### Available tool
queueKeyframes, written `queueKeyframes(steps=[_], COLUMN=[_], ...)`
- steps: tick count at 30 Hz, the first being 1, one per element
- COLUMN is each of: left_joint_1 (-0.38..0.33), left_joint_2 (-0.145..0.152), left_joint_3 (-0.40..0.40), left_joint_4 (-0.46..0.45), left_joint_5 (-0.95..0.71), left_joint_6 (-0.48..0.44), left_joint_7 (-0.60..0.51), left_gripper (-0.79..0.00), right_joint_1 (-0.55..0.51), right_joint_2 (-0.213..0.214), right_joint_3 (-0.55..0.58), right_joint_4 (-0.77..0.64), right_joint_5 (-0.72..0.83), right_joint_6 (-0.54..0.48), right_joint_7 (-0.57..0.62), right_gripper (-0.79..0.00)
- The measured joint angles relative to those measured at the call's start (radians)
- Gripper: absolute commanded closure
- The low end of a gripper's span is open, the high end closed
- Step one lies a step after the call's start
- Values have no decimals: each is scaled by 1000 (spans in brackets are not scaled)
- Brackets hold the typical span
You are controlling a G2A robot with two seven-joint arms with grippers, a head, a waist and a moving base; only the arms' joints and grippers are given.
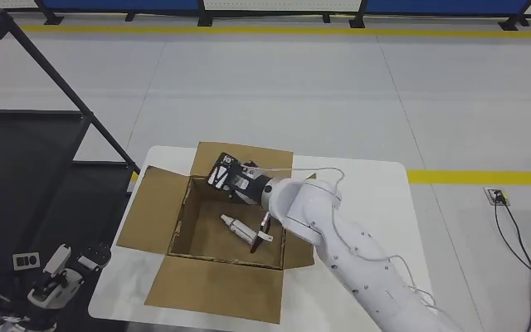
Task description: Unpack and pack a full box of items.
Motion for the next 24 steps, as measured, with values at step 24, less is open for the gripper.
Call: queueKeyframes(steps=[24], left_joint_1=[0], left_joint_2=[0], left_joint_3=[0], left_joint_4=[0], left_joint_5=[0], left_joint_6=[0], left_joint_7=[0], left_gripper=[-785], right_joint_1=[285], right_joint_2=[-305], right_joint_3=[-346], right_joint_4=[851], right_joint_5=[263], right_joint_6=[-201], right_joint_7=[-157], right_gripper=[0])
